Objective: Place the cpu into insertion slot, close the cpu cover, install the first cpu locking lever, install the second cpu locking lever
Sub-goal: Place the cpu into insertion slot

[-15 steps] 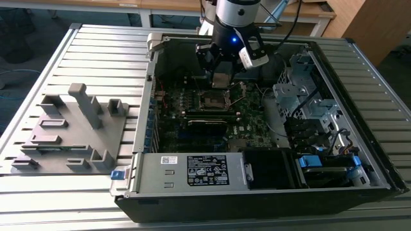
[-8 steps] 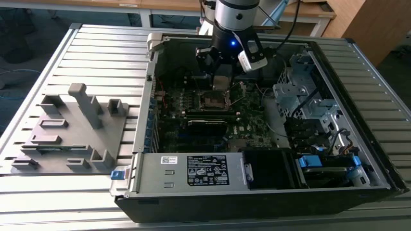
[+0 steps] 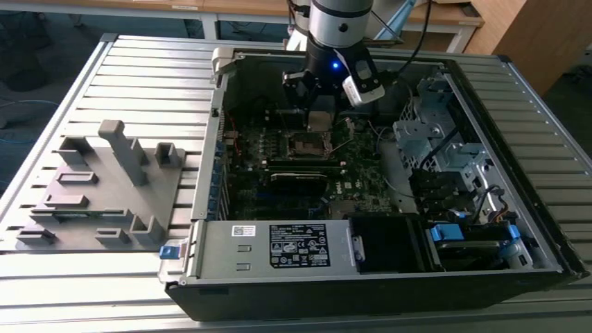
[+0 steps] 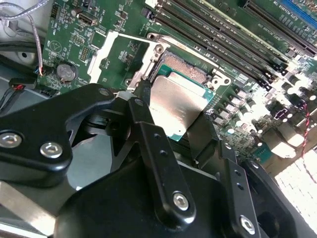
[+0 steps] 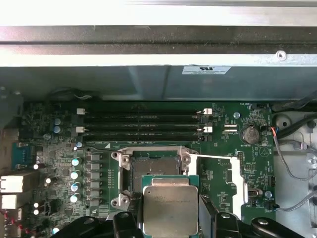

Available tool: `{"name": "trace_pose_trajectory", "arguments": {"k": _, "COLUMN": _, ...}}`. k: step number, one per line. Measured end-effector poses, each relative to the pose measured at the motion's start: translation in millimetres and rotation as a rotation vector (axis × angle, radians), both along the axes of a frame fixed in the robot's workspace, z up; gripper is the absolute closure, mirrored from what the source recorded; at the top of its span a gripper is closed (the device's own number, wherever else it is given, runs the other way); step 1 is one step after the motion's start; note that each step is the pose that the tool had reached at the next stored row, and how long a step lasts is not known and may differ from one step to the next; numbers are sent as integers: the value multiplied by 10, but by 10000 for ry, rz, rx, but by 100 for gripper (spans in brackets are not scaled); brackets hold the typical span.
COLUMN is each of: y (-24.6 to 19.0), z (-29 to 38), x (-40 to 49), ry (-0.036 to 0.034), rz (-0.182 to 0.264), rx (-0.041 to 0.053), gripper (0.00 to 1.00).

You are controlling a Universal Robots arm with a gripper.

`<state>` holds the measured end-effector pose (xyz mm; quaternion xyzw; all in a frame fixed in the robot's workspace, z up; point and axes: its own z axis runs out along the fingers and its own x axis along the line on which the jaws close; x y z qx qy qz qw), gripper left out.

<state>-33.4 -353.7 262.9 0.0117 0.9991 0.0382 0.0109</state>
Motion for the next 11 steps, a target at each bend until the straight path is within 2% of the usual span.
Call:
{"name": "trace_pose_trajectory", "arguments": {"k": 3, "y": 1, "z": -11, "x": 0, "ry": -24, "rz": -1, "rx": 2, "gripper": 46}}
{"name": "trace_pose_trajectory", "arguments": {"k": 6, "y": 0, "z": -32, "x": 0, "ry": -87, "rz": -1, "rx": 0, "gripper": 46}}
{"name": "trace_pose_trajectory", "arguments": {"k": 9, "y": 0, "z": -34, "x": 0, "ry": -91, "rz": 0, "rx": -9, "gripper": 46}}
{"name": "trace_pose_trajectory", "arguments": {"k": 11, "y": 1, "z": -38, "x": -1, "ry": -92, "rz": -2, "rx": -59, "gripper": 46}}
